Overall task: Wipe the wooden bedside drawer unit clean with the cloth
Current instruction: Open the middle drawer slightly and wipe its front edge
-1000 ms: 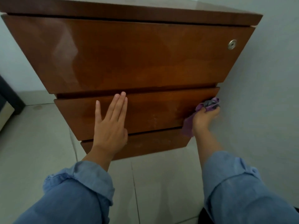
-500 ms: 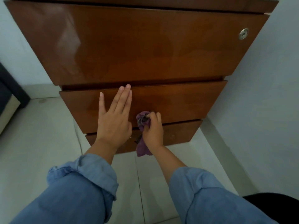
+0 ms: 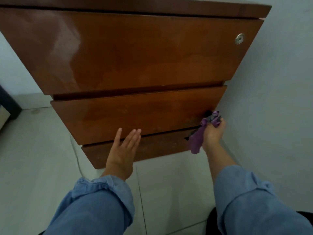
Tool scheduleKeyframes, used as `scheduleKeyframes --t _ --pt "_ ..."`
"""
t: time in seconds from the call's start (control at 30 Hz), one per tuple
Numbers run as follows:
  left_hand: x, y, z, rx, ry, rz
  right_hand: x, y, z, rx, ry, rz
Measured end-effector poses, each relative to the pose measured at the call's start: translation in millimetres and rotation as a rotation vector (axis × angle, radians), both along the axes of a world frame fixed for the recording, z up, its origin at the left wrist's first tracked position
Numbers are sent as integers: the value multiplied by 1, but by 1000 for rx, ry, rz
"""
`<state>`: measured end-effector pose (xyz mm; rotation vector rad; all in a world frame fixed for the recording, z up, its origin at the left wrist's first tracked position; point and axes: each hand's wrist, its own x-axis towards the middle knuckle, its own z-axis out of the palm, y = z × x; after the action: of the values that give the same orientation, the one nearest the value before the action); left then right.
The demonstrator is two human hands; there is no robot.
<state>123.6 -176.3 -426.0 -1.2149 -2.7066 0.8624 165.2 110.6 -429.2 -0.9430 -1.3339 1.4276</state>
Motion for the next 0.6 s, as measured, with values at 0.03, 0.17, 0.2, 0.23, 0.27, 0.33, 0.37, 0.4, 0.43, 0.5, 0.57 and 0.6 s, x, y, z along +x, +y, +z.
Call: scheduleKeyframes --t 0.03,0.17,0.2,0.23,0.27,0.33,0.37,0.4,0.43,0.5,0.57,0.6 --pt "-1 -4 -5 -39 34 48 -2 6 -3 30 -72 -7" --pt "-12 -18 -17 -98 84 142 -14 -5 -5 126 -169 -108" --pt "-14 -19 -19 -97 83 140 -18 -10 -11 85 -183 -131" --pt "-16 -20 -20 -94 80 139 -20 -19 -14 70 -208 -131" --pt "-17 -21 -22 -86 74 140 -21 -31 -22 72 -283 -89" --pt "-16 -21 -25 -65 57 147 -22 -63 -42 71 -324 60" --pt "-16 -20 -25 -57 49 149 -24 -79 -50 113 -319 138" --pt "-15 -19 -24 -51 42 148 -27 -92 -56 143 -276 194" --pt "-15 -18 -23 -47 32 144 -30 -100 -62 162 -253 227" --pt "-15 -19 -21 -37 7 135 -32 -107 -63 191 -309 246" --pt "-14 -19 -18 -24 -20 130 -31 -113 -61 231 -366 324" --pt "-14 -19 -17 -8 -35 127 -31 -120 -58 219 -355 407"
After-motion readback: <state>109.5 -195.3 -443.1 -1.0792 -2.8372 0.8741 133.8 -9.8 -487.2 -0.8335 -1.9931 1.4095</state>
